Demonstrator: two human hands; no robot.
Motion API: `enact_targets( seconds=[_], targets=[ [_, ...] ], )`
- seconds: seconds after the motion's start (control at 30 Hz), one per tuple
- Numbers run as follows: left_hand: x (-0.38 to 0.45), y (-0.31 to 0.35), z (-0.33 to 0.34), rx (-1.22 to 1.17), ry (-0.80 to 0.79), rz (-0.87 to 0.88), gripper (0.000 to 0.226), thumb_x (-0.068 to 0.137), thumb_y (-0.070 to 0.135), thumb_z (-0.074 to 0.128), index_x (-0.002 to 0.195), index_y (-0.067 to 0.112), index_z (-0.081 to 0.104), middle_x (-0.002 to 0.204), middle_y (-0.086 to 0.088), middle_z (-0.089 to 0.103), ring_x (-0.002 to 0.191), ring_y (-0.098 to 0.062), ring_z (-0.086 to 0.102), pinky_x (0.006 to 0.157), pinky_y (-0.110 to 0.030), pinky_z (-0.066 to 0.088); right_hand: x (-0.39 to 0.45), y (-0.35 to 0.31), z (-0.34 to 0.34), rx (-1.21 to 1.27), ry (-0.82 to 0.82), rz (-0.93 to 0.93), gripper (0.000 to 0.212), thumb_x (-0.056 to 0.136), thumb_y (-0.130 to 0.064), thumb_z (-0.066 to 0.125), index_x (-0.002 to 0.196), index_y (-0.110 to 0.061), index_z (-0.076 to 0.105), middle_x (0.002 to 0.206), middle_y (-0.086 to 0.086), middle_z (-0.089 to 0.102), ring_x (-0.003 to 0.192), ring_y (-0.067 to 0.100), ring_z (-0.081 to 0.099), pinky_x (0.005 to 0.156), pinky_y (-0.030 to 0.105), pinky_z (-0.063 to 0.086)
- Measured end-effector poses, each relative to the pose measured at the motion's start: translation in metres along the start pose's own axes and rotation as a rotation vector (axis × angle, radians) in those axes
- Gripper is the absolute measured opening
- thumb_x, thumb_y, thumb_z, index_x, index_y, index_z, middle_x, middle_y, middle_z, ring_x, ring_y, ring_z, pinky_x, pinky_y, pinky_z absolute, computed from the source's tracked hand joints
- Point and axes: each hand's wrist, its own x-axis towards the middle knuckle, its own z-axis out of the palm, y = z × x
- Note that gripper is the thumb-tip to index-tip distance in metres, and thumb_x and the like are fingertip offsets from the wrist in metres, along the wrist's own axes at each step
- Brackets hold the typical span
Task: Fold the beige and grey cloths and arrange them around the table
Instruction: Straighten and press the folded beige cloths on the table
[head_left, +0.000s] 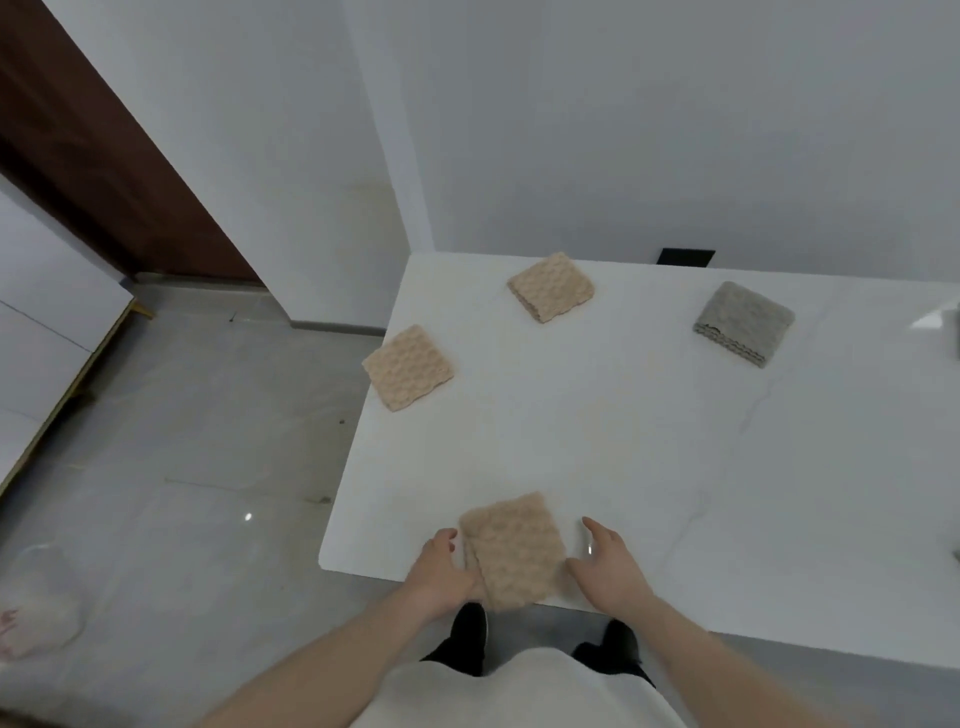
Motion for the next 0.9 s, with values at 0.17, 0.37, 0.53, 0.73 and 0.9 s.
enact_targets(
  seconds=[0.17,0.37,0.53,0.73,0.9],
  targets=[
    [0.005,-0.01,-0.011,0.029,-0.14,0.02,0.081,0.094,0.034,0.064,0.158,0.016,0.019,0.146,-0.006,0.043,0.119,-0.017,0.049,0.101,-0.028,0.046,-0.015,-0.012,0.033,0.084,0.062,0.068,0.076,0.089,-0.027,0.059,0.157,-0.018,0.027,0.158,0.009,0.033,0.142,0.026,0.039,0.115,0.038,0.034],
    [0.007,-0.008,-0.011,0.029,-0.19,0.069,0.056,0.1,0.022,0.056,0.149,0.013,0.031,0.112,0.004,0.053,0.083,0.0,0.055,0.056,-0.004,0.04,-0.026,-0.019,0.061,0.073,0.114,0.084,0.057,0.09,-0.016,0.055,0.146,-0.016,0.045,0.128,0.009,0.049,0.117,0.026,0.052,0.101,0.033,0.041],
    [0.004,-0.007,-0.012,0.088,-0.125,0.072,0.041,0.099,0.026,0.054,0.138,0.014,0.047,0.125,0.003,0.058,0.11,-0.013,0.058,0.093,-0.02,0.046,-0.033,-0.022,0.078,0.133,0.208,0.121,0.048,0.092,-0.023,0.056,0.139,-0.015,0.051,0.119,0.004,0.049,0.1,0.02,0.056,0.087,0.029,0.044],
    [0.01,-0.011,-0.011,0.083,-0.144,0.053,0.017,0.092,0.027,0.068,0.108,0.02,0.068,0.103,0.007,0.06,0.095,-0.008,0.057,0.069,-0.014,0.042,-0.037,-0.025,0.083,0.297,0.269,0.139,0.048,0.093,-0.024,0.058,0.138,-0.01,0.052,0.119,0.006,0.058,0.09,0.013,0.063,0.08,0.03,0.054],
    [0.011,-0.003,-0.001,0.068,-0.096,0.02,0.019,0.086,0.033,0.074,0.076,0.023,0.061,0.082,0.007,0.062,0.071,-0.006,0.056,0.057,-0.017,0.042,-0.037,-0.02,0.078,0.306,0.243,0.202,0.043,0.095,-0.026,0.056,0.134,-0.01,0.051,0.125,0.004,0.063,0.103,0.017,0.06,0.085,0.028,0.048]
  ],
)
